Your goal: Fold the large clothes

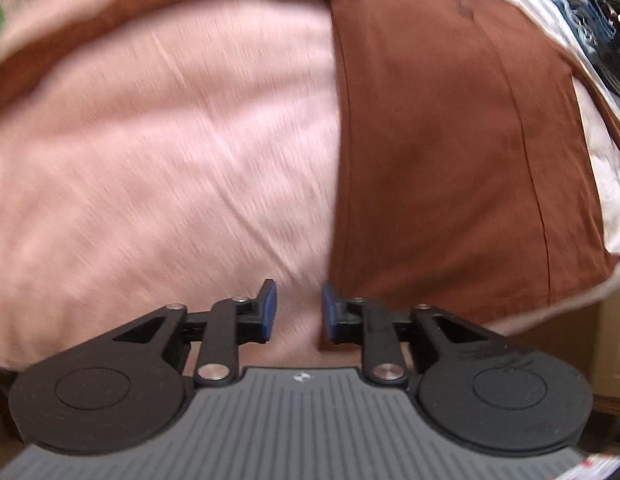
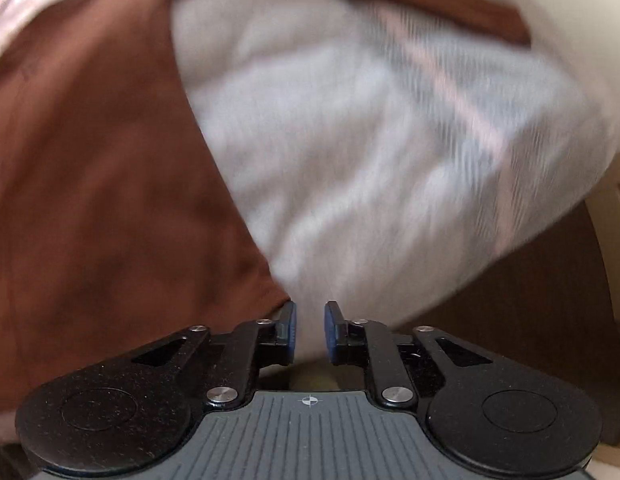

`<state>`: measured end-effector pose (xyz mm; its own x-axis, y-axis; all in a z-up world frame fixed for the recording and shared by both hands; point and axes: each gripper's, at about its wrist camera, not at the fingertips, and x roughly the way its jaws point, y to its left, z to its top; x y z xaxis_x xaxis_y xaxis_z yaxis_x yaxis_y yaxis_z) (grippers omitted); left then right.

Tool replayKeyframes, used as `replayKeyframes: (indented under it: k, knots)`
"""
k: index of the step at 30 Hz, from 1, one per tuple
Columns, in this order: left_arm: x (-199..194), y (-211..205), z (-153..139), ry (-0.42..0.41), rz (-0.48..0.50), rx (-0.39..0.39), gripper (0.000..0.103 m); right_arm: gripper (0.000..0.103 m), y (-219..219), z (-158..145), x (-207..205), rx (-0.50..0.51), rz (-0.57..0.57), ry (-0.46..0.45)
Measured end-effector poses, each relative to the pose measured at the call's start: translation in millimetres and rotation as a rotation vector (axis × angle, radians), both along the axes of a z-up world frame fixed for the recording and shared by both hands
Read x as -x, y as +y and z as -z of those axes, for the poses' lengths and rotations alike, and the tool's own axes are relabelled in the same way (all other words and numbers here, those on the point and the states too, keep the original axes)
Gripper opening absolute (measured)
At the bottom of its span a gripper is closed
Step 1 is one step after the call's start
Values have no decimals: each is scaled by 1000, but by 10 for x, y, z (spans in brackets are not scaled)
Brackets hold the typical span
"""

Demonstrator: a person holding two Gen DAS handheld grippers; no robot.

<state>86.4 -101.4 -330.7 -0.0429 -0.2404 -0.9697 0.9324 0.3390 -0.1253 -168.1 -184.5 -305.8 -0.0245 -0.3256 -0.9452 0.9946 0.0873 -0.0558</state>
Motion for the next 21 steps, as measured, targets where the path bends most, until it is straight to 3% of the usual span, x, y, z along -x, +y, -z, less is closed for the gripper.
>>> replayKeyframes:
  k: [2, 3, 6, 8, 9, 11, 13, 16, 18, 19, 21]
  knots:
    - [50, -120, -150, -42, 9, 72, 18, 45, -43, -172, -163, 123, -64, -41]
    - [99, -192, -185, -58, 15, 111, 19, 50, -74, -202, -268, 171, -113, -58]
    - [298, -415, -53, -69, 57, 176, 22, 53, -191, -83, -614, 219, -258, -87]
    - [493, -530, 200, -61, 81, 137, 22, 53, -213, 161, -791, 200, -342, -89]
    - [597, -551, 344, -56, 75, 96, 22, 53, -181, 265, -826, 175, -367, -80]
    - [707, -375, 388, -78, 36, 107, 22, 52, -18, 547, -850, 67, -400, -42]
    - [746, -137, 405, -62, 0, 66, 22, 52, 235, 653, -691, 39, -412, -36]
    - [794, 225, 342, -47, -75, -33, 22, 53, 537, 628, -342, -74, -414, -43]
    - [845, 402, 283, -69, -115, -118, 22, 53, 602, 642, -188, -238, -403, -3]
    - [875, 496, 191, -88, -149, -127, 22, 53, 621, 606, -107, -282, -399, -10]
    - [950, 611, -67, -112, -193, -104, 22, 53, 627, 391, 36, -278, -404, -48]
